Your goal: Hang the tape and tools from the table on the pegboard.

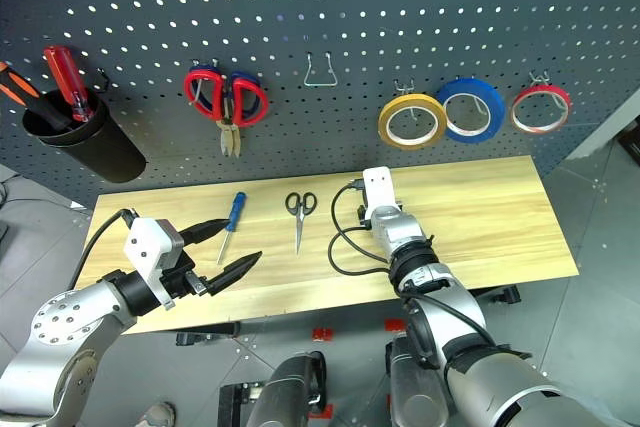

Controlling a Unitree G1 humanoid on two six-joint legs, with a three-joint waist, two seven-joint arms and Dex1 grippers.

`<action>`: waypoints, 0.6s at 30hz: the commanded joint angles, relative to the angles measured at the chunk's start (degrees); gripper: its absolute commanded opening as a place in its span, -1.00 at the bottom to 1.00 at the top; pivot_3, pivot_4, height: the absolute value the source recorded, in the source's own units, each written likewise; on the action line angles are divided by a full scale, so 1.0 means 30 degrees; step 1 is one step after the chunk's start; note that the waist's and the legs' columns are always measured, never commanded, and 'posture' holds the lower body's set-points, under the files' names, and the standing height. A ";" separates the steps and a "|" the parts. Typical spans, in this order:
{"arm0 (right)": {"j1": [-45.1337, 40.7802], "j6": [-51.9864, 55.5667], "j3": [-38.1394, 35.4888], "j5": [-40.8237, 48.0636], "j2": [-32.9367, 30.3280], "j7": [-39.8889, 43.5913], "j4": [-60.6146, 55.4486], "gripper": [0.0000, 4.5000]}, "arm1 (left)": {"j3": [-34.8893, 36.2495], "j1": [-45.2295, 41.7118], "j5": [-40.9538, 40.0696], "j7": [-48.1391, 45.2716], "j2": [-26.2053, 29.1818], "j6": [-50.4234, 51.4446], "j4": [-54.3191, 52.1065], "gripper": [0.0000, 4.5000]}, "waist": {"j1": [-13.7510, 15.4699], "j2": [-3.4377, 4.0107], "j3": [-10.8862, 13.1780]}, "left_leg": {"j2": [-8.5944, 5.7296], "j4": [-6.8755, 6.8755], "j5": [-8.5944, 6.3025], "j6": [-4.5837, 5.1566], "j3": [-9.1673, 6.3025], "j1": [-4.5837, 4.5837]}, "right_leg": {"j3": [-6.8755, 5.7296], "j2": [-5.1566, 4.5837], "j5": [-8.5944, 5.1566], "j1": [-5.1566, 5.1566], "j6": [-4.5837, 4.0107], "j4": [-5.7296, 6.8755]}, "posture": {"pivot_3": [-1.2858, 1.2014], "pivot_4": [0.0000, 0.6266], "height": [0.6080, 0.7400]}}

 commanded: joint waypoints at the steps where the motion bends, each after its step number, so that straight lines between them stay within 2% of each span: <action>1: 0.0562 0.0156 0.0079 0.0028 -0.0207 0.0694 0.0482 0.15 | 0.0394 0.0201 0.0038 0.0118 -0.0230 -0.0656 -0.0223 0.86 | 0.0004 -0.0019 -0.0016 | 0.0000 0.0000 0.0000 0.0000 0.0000 0.0001 | 0.0001 0.0000 0.0000 0.0002 0.0000 0.0000 | -0.05 -0.08 1.00; 3: 0.1229 0.0479 0.0684 -0.0243 -0.0278 0.1389 -0.0759 0.15 | 0.0535 0.0311 -0.0036 0.0204 -0.0362 -0.0776 -0.0250 0.86 | 0.0032 -0.0045 -0.0034 | 0.0000 0.0002 0.0000 0.0000 0.0000 -0.0001 | 0.0000 -0.0002 0.0000 0.0003 0.0000 -0.0001 | -0.05 -0.08 1.00; 5: 0.2952 0.0702 0.1805 -0.0574 -0.0429 0.2474 -0.3968 0.15 | 0.0695 0.0473 -0.0182 0.0291 -0.0444 -0.0710 -0.0346 0.86 | 0.0080 -0.0060 -0.0048 | 0.0001 0.0000 0.0000 0.0000 -0.0008 -0.0003 | -0.0006 -0.0003 0.0000 0.0004 -0.0001 -0.0005 | -0.05 -0.08 1.00; 10: 0.9493 0.4675 0.4713 -0.0079 -0.1955 0.5573 -1.7060 0.15 | 0.1250 0.0927 -0.1061 0.0690 -0.0875 -0.0196 -0.0852 0.86 | 0.0258 -0.0050 -0.0041 | 0.0003 -0.0011 -0.0005 0.0004 -0.0026 -0.0038 | -0.0003 -0.0007 0.0000 -0.0019 0.0000 -0.0019 | -0.05 -0.05 1.00; 13: 1.1793 0.6388 0.5548 0.0225 -0.2774 0.6357 -2.2265 0.14 | 0.1675 0.1087 -0.1652 0.0891 -0.1117 -0.0057 -0.1008 0.86 | 0.0295 -0.0047 -0.0037 | -0.0007 -0.0005 -0.0028 0.0045 -0.0033 -0.0050 | 0.0007 -0.0013 0.0000 -0.0037 0.0001 -0.0007 | -0.06 -0.03 1.00; 18: 1.4093 0.5454 0.6663 0.0486 -0.3382 0.6861 -2.9155 0.14 | 0.2386 0.1403 -0.3310 0.1526 -0.1476 0.1098 -0.1919 0.86 | 0.0284 -0.0048 -0.0037 | 0.0008 -0.0012 -0.0035 0.0053 -0.0058 -0.0037 | 0.0003 0.0023 0.0000 -0.0035 0.0002 -0.0014 | -0.06 -0.03 1.00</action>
